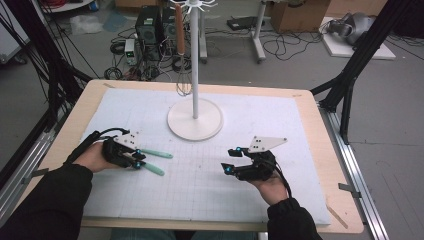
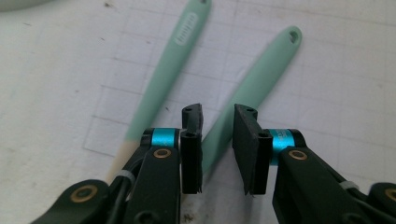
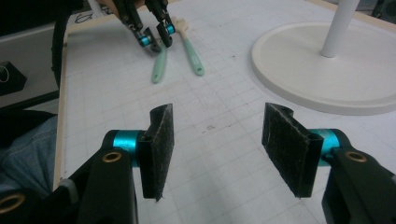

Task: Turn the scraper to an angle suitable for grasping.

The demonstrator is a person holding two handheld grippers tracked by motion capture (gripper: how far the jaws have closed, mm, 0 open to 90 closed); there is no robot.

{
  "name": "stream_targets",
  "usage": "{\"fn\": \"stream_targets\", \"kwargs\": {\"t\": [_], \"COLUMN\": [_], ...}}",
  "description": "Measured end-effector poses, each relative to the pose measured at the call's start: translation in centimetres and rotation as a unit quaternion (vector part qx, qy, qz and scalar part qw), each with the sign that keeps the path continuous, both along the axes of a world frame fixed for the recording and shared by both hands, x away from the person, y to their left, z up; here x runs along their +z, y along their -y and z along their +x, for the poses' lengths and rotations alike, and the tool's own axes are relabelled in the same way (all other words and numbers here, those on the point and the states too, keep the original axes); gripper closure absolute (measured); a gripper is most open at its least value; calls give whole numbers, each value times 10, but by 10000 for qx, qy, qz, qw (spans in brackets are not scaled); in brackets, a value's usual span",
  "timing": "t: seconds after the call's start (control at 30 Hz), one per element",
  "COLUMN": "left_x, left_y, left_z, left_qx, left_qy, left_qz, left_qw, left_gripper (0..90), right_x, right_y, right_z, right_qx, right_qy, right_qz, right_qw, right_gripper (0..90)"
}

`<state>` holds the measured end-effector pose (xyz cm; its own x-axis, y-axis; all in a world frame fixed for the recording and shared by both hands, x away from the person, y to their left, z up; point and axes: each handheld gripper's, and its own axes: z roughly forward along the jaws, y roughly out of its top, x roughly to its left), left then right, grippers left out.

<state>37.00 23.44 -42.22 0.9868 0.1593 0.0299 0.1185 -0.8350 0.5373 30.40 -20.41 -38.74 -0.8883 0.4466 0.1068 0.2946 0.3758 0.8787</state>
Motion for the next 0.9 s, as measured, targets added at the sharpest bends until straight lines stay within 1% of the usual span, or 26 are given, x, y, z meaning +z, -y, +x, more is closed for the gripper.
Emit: {"fn": "stream_targets", "kwargs": {"t": [0.03, 0.07, 0.13, 0.2, 0.23, 0.3, 0.33, 0.43, 0.53, 0.6, 0.7, 0.73, 0.83, 0.9], "left_x": [0, -1, -1, -1, -1, 0, 0, 1, 1, 1, 0, 0, 1, 2], "left_y": [-1, -3, -4, -4, -4, -4, -4, -5, -6, -7, -6, -6, -4, -3], "left_z": [0, 1, 3, 3, 3, 1, 0, -2, -4, -4, -4, -5, -7, -9], "left_qx": [-11, 27, 18, 2, -36, -112, -120, -172, -219, -166, -174, -166, -256, -282], "left_qy": [31, 4, -49, -104, -88, -24, -36, -95, -108, -191, -188, -174, -36, -5], "left_qz": [-60, -82, -120, -136, -140, -120, -97, -70, -60, -67, -49, -36, 42, 73], "left_qw": [10000, 10000, 9999, 9999, 9999, 9999, 9999, 9998, 9997, 9997, 9997, 9997, 9997, 9996], "left_gripper": [650, 620, 617, 645, 678, 707, 719, 746, 758, 759, 744, 746, 767, 777], "right_x": [0, 0, -1, -1, -1, -1, -1, -1, -1, -2, -2, -2, -2, -2], "right_y": [0, 0, 0, 0, -1, 0, 0, 0, 0, 0, -1, -1, -2, -2], "right_z": [0, 0, 1, 1, 0, 0, 0, 1, 1, 1, 1, 1, 1, 2], "right_qx": [0, 7, 12, 20, 24, 18, 8, 11, 14, 4, 8, -3, 6, 14], "right_qy": [-2, 14, -6, -12, -16, -24, -22, -18, -24, -15, 3, -22, -26, -11], "right_qz": [-2, 2, -9, -10, -13, -4, -4, -9, -19, -19, -25, -30, -18, -26], "right_qw": [10000, 10000, 10000, 10000, 10000, 10000, 10000, 10000, 10000, 10000, 10000, 10000, 10000, 10000], "right_gripper": [432, 432, 432, 432, 432, 431, 431, 431, 431, 431, 430, 431, 430, 430]}}
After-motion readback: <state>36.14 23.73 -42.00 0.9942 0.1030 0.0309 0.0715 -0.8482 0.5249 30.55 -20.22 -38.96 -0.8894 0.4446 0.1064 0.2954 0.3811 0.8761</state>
